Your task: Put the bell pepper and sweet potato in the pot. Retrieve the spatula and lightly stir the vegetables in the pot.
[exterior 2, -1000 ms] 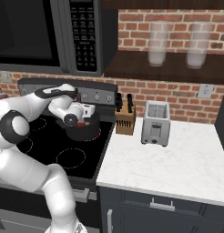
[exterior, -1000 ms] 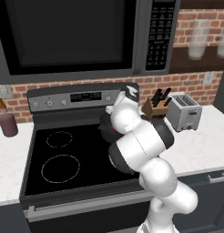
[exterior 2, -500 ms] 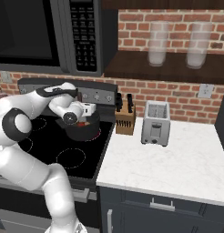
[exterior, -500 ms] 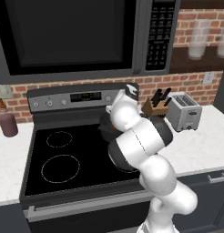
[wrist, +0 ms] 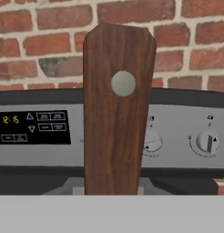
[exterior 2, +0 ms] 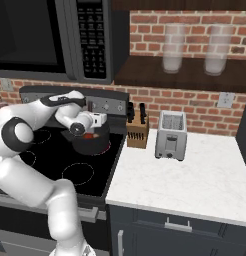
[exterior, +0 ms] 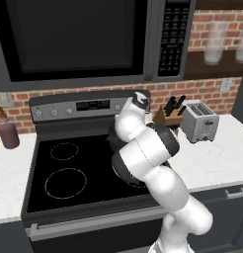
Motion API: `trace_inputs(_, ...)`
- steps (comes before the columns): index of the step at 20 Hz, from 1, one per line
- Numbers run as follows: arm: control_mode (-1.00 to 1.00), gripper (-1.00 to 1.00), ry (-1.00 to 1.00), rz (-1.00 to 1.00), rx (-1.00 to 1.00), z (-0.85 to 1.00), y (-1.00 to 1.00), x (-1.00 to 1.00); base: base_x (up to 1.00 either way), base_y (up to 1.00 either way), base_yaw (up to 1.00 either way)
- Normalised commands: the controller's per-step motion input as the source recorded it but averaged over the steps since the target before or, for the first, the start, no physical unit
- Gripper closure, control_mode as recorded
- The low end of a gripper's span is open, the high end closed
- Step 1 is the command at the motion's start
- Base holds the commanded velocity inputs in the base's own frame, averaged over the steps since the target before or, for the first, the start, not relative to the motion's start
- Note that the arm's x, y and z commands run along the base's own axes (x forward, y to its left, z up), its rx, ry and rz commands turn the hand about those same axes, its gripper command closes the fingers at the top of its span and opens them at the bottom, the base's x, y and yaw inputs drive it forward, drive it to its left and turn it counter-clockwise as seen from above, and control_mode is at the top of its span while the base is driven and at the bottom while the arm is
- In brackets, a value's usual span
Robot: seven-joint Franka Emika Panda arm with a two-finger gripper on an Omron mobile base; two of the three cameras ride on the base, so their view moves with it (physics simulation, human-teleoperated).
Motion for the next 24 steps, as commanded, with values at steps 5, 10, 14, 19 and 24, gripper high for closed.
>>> trace_inputs(5,-1.00,1.00,0.04,-0.03,0.01,-0.26,0.00,-0.16,0.00,0.00,0.00)
trace_inputs(10,-1.00,1.00,0.00,-0.15,0.01,0.00,-0.04,-0.86,0.00,0.00,0.00)
trace_inputs(14,-1.00,1.00,0.00,-0.25,0.00,0.00,-0.05,-0.28,0.00,0.00,0.00)
trace_inputs(19,-1.00,1.00,-0.06,-0.13,0.00,0.00,-0.02,0.26,0.00,0.00,0.00)
trace_inputs(24,-1.00,1.00,-0.04,-0.03,0.01,-0.01,0.00,0.43,0.00,0.00,0.00)
